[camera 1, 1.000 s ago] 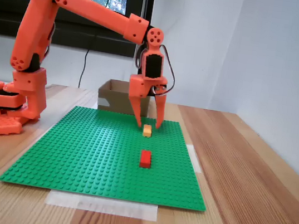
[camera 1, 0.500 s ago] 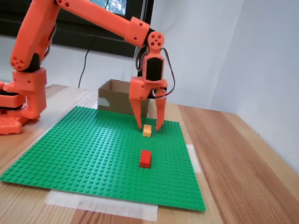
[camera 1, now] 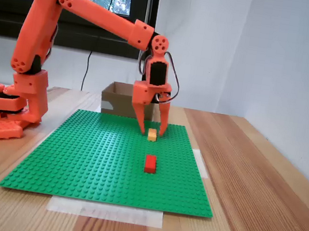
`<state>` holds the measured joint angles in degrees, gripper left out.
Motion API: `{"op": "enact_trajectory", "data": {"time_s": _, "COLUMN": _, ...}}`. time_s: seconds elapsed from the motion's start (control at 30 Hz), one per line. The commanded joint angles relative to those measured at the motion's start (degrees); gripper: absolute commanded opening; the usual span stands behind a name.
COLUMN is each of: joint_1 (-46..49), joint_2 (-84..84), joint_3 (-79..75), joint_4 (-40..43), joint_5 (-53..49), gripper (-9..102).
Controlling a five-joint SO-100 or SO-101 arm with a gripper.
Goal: Pick the yellow lego block and put it in the box.
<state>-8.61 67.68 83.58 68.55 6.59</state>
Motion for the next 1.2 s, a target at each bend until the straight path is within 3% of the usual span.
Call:
{"op": "enact_trajectory", "data": {"time_s": 0.0, "joint_1": -0.4, "joint_2": 0.4, "joint_3": -0.2, "joint_4": -0.4, "joint_5": 0.2, "gripper": 19}}
{"op": "enact_trajectory", "data": {"time_s": 0.53, "joint_1": -0.2, "joint_2": 0.4, "joint_3": 2.9, "joint_4": -5.4, "joint_5": -0.5, "gripper": 17}}
{"op": "enact_trajectory", "data": {"time_s": 1.17, "joint_1": 1.0, "joint_2": 3.3, "joint_3": 6.8, "joint_4": -9.5, "joint_5": -3.2, "gripper": 5}}
